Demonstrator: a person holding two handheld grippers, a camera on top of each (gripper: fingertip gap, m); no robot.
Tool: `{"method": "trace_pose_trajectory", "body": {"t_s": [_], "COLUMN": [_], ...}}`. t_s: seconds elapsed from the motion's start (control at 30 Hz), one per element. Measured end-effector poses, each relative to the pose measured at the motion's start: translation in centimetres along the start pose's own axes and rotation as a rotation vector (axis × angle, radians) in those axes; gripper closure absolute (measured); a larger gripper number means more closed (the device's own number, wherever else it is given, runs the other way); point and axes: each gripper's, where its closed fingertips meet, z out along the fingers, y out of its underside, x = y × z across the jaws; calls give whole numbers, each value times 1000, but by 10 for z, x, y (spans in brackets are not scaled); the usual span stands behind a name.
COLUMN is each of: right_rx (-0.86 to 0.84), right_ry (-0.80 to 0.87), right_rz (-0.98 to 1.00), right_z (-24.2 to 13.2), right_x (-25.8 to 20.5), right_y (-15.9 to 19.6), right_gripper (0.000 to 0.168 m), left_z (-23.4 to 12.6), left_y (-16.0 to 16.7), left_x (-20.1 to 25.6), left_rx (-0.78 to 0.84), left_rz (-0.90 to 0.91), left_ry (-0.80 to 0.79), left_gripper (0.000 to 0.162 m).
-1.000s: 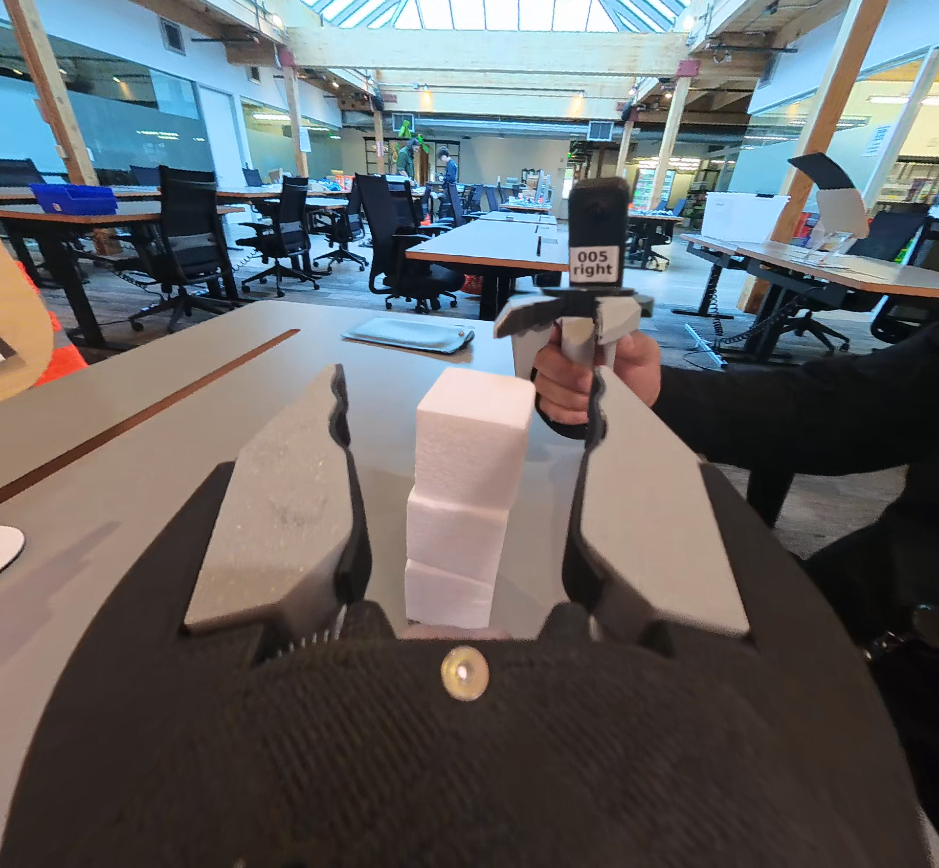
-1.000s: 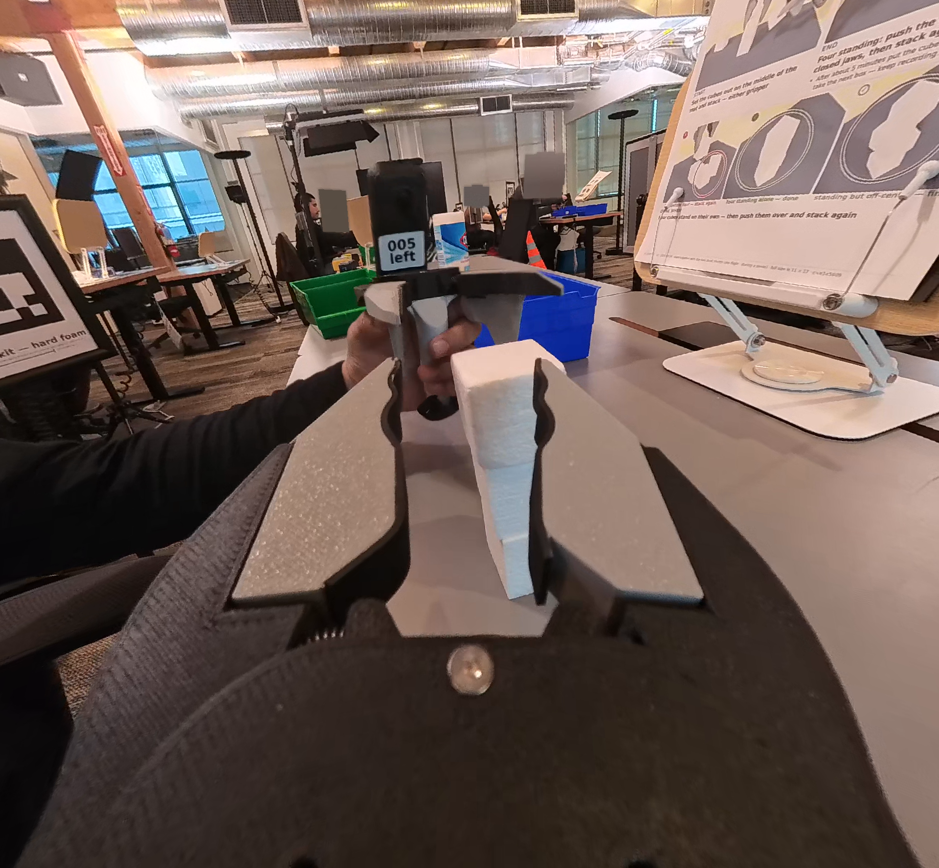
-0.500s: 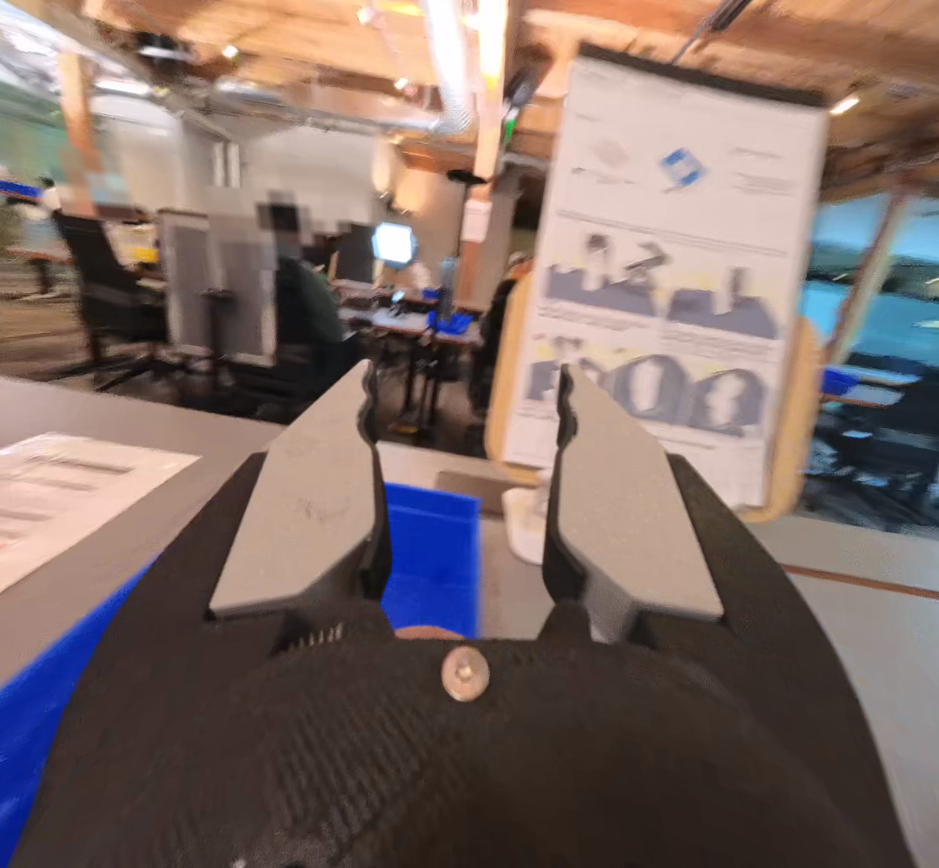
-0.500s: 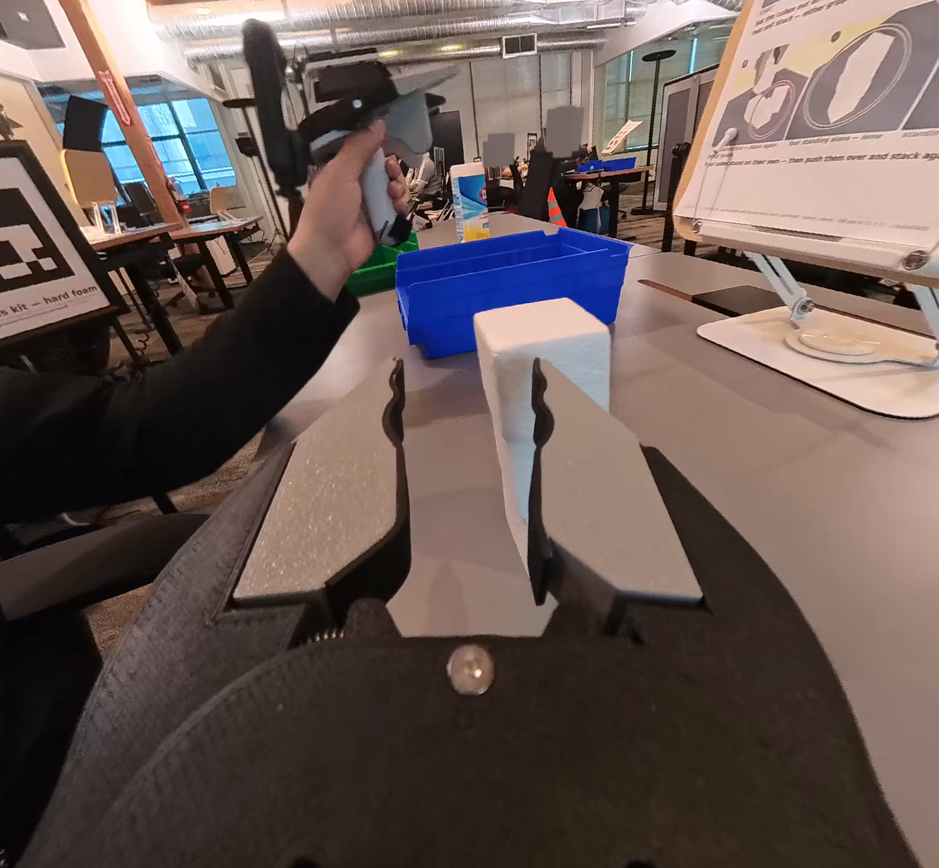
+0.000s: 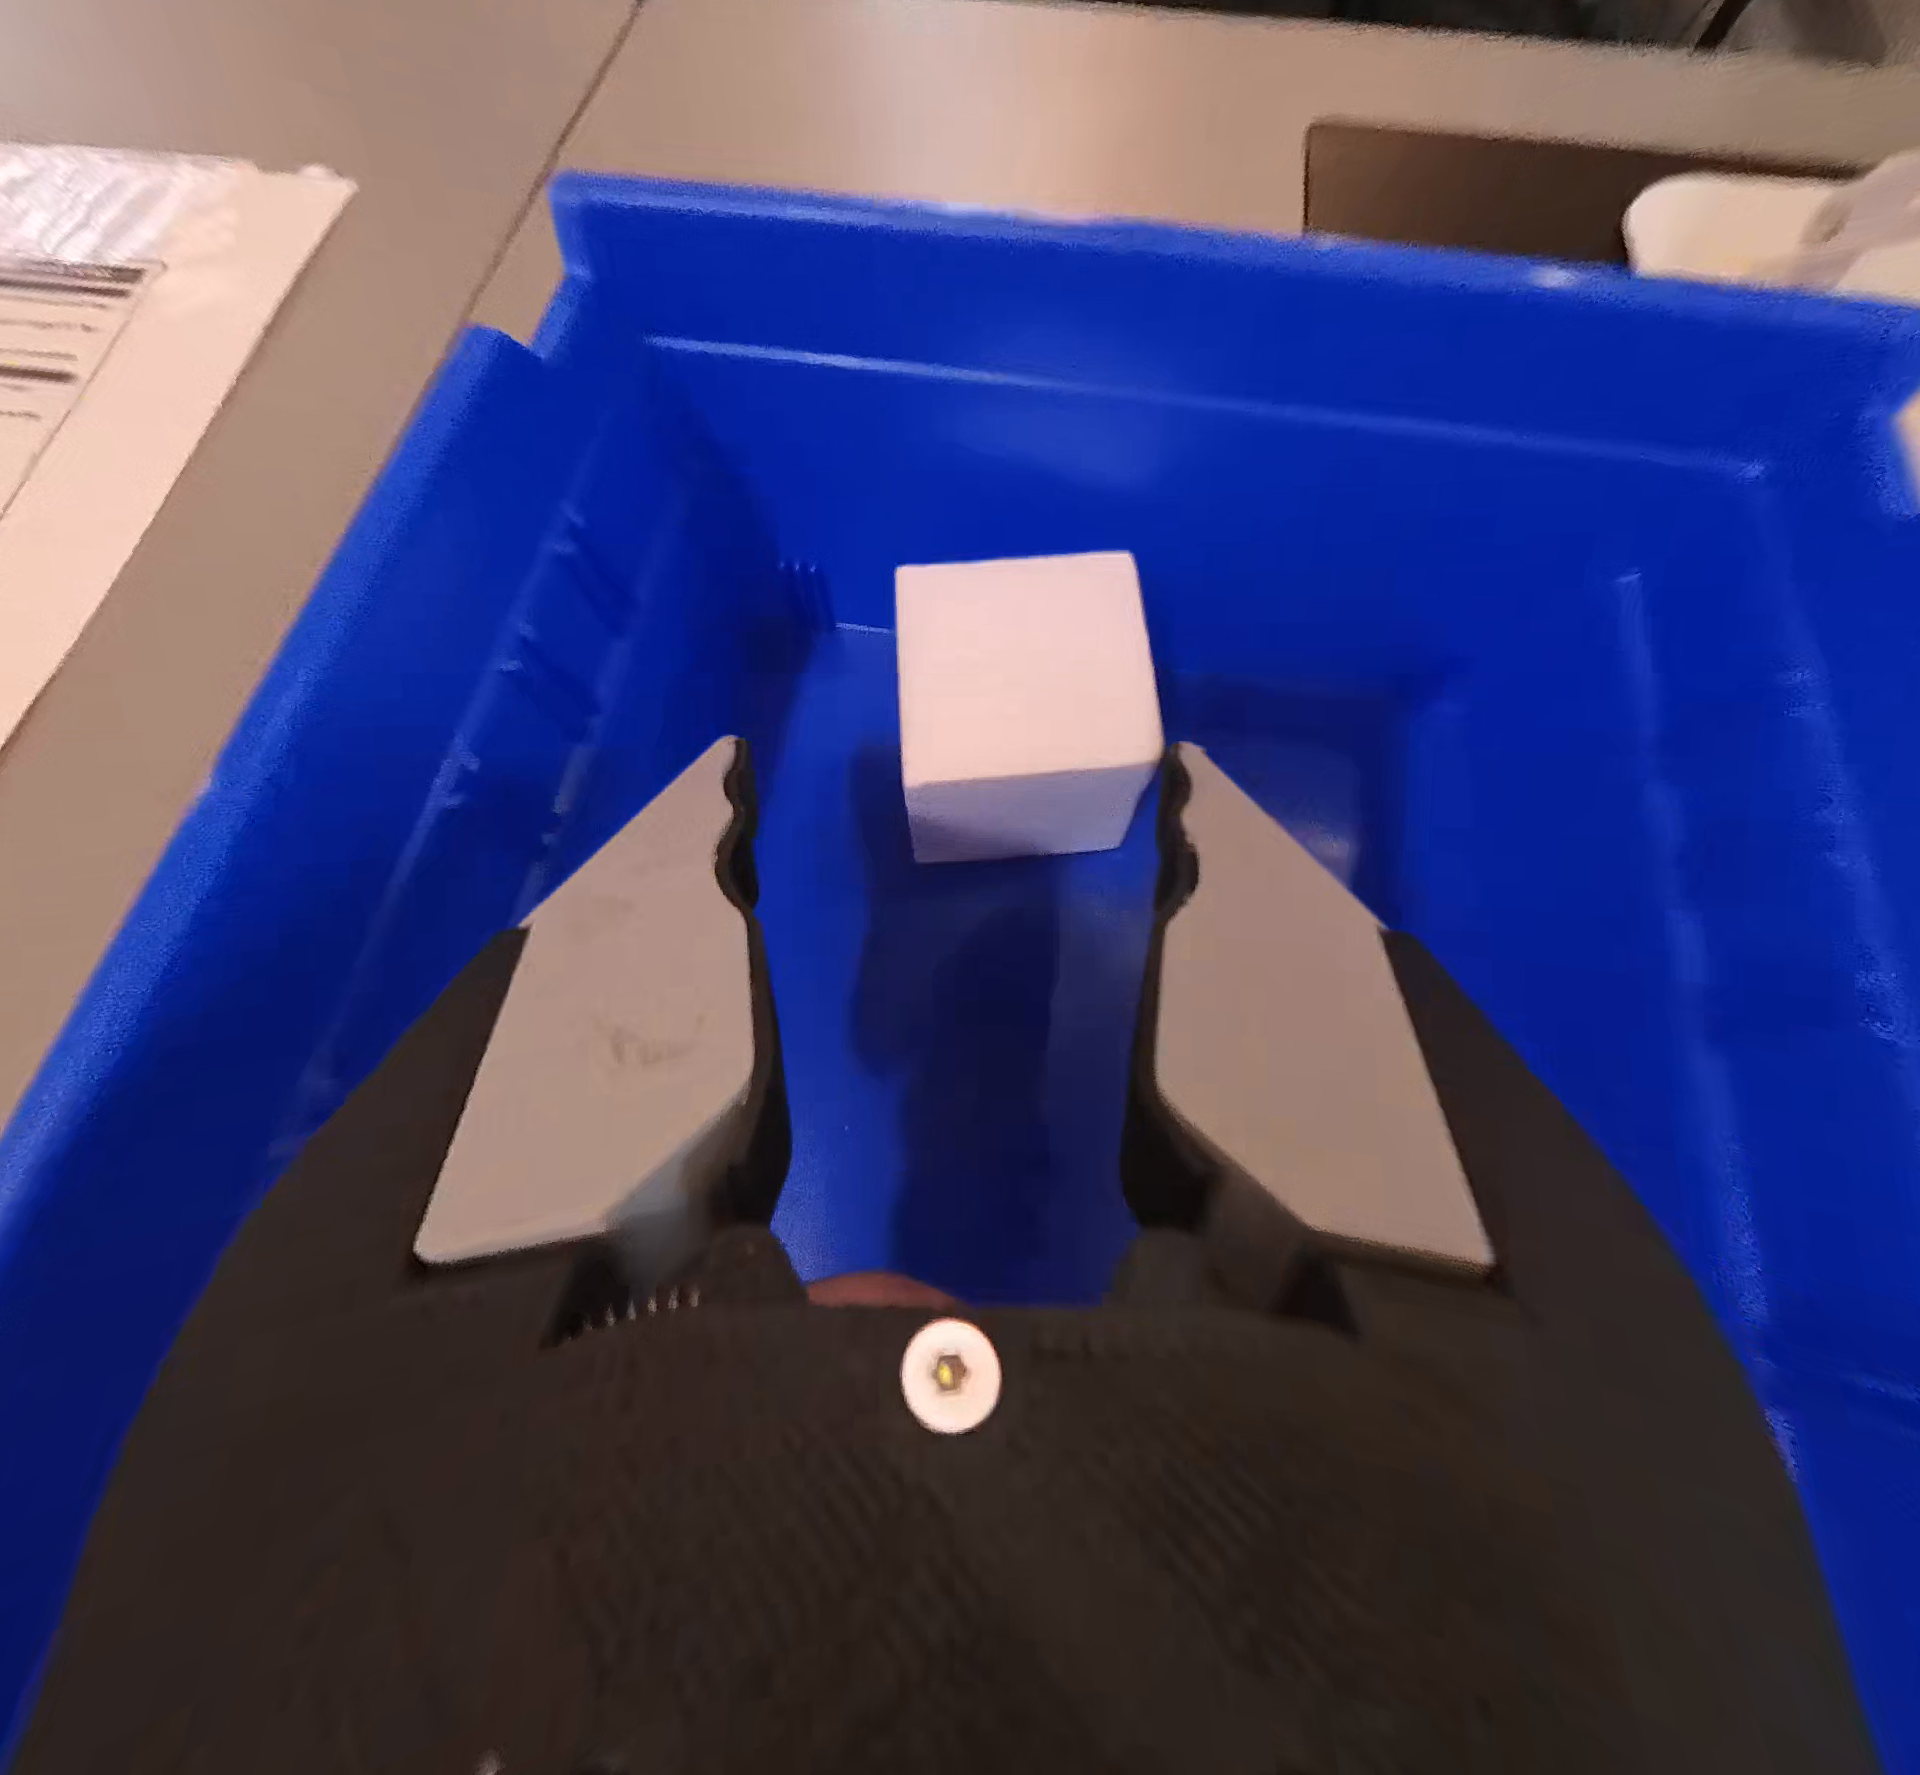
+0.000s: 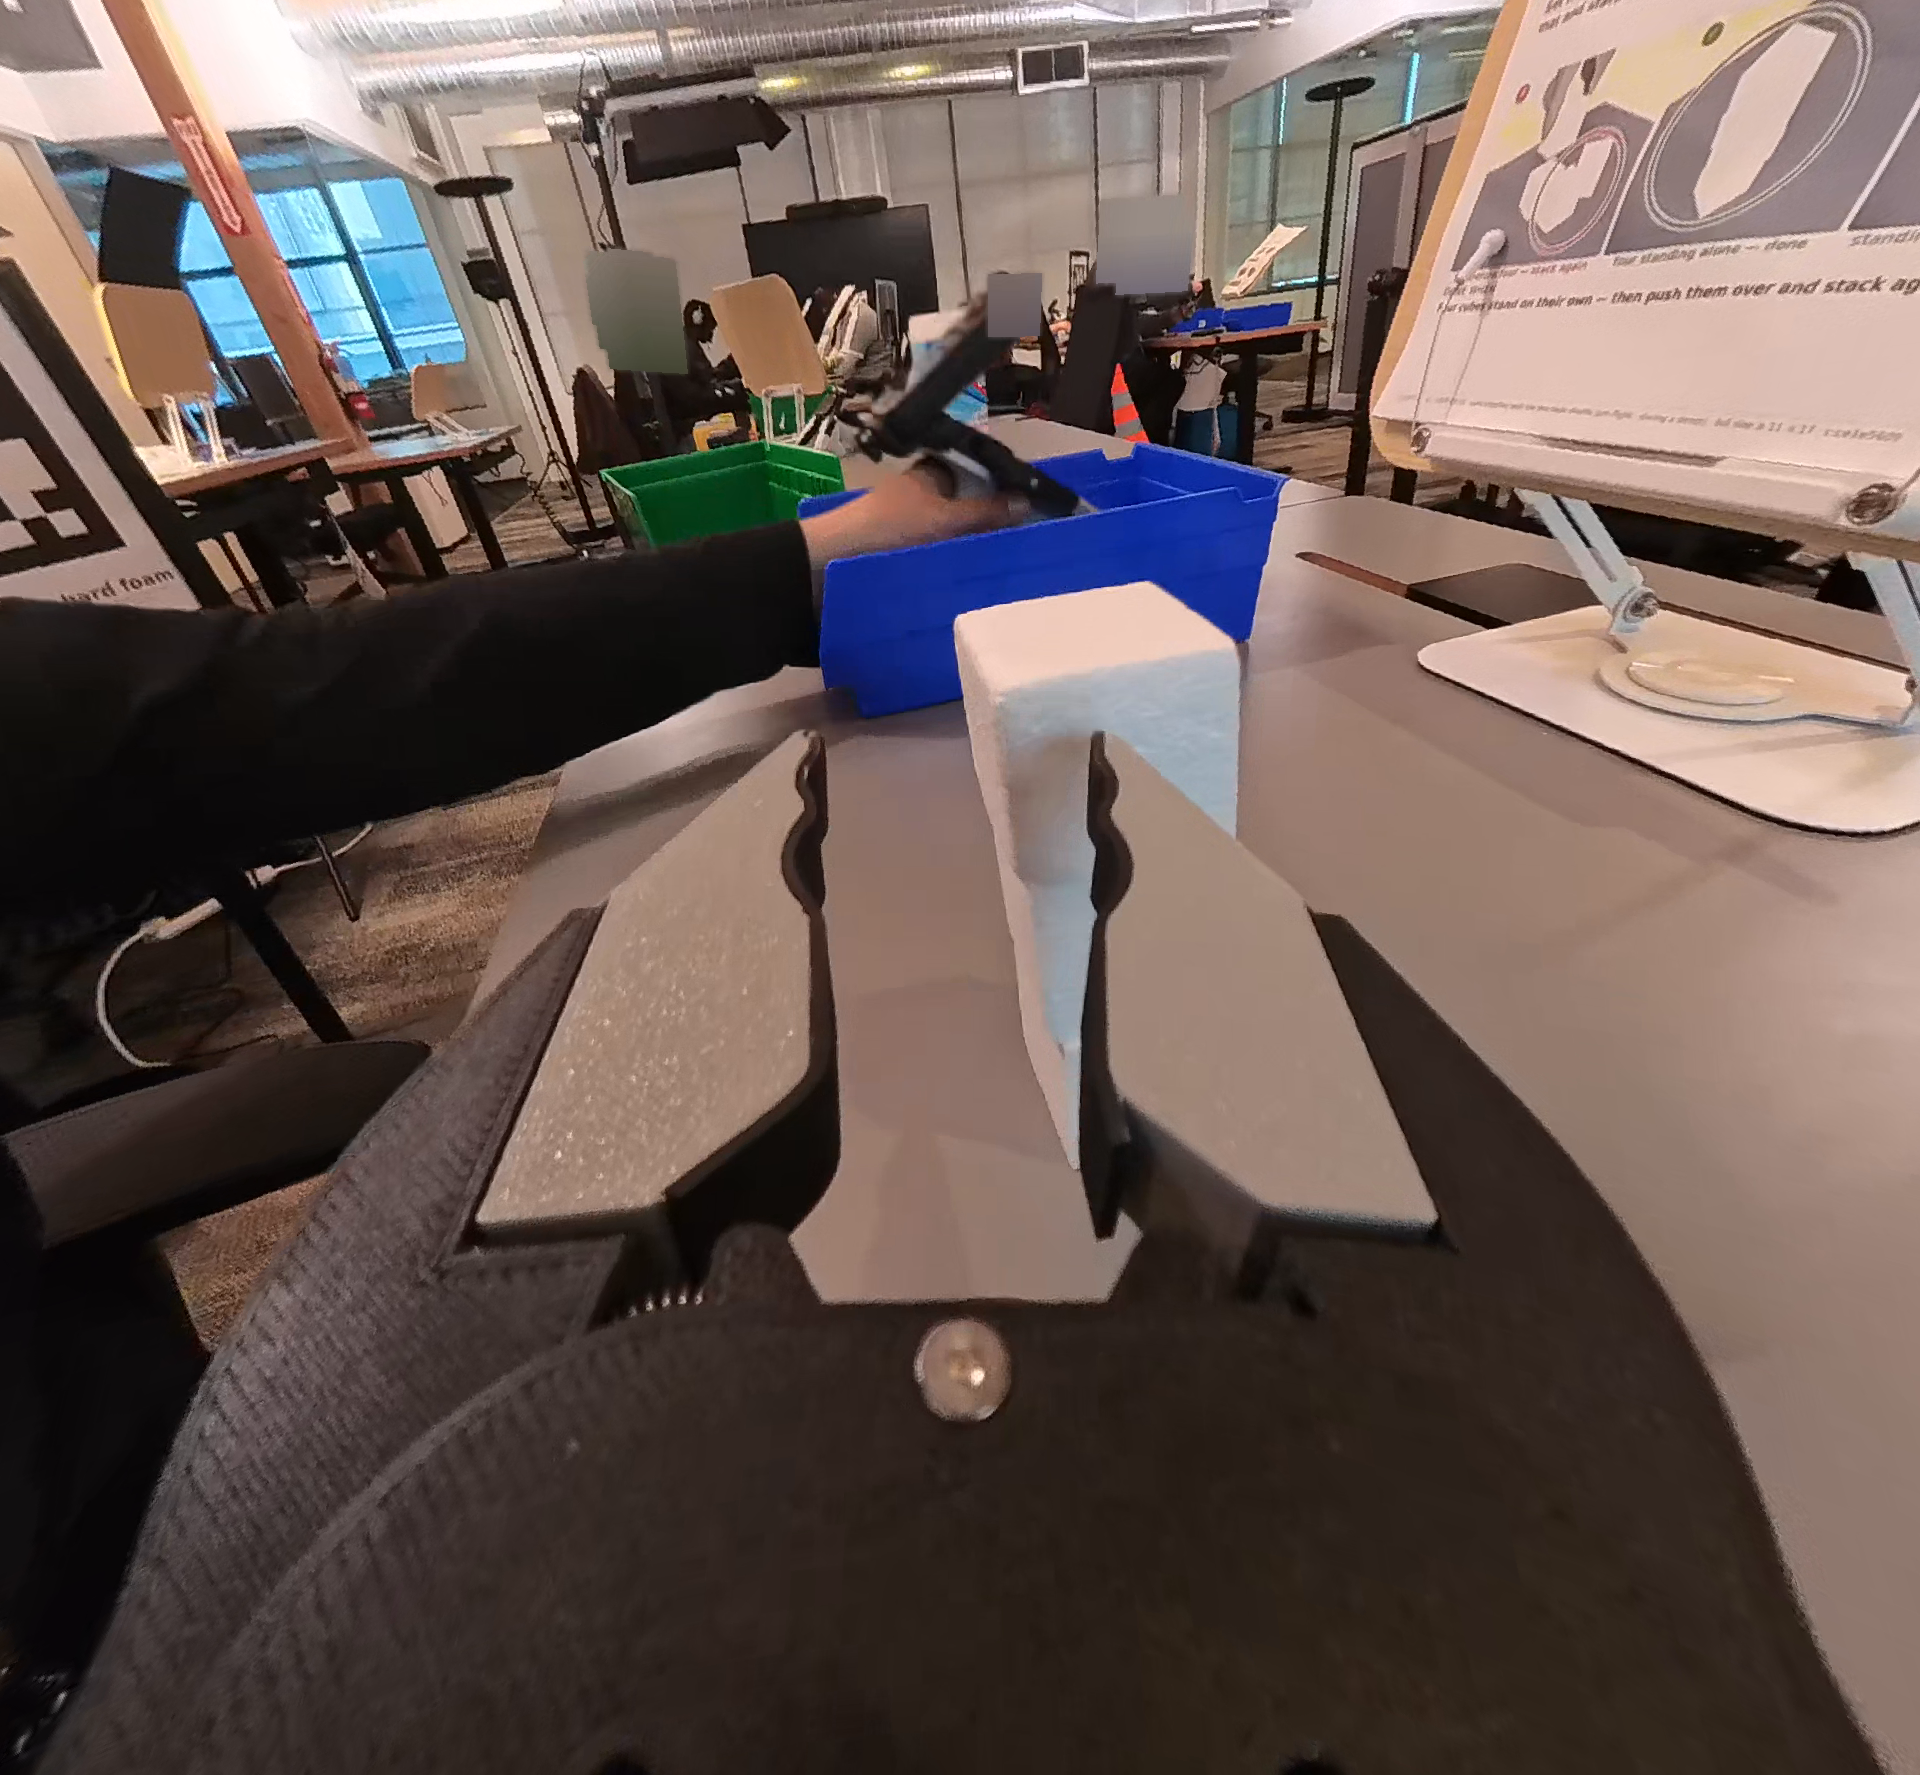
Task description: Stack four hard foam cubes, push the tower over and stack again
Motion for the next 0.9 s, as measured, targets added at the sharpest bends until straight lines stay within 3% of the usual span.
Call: {"method": "trace_pose_trajectory", "body": {"t_s": [0.27,0.37,0.5,0.73,0.9], "right_rx": [95,101,109,110,124], "right_ry": [-38,-29,-20,-17,-16], "right_rz": [-38,-33,-29,-30,-35], "right_z": [-11,-13,-16,-17,-19], "right_x": [-11,-9,-7,-7,-7], "right_y": [-24,-26,-29,-30,-34], "right_gripper": [119,119,119,119,119], "left_z": [27,33,32,6,-51], "left_y": [18,26,22,11,-26], "left_x": [11,9,11,16,30], "left_rx": [-117,-177,-164,-89,97], "left_rz": [69,118,148,133,52], "left_ry": [23,3,-1,31,164], "left_gripper": [85,108,109,109,109]}}
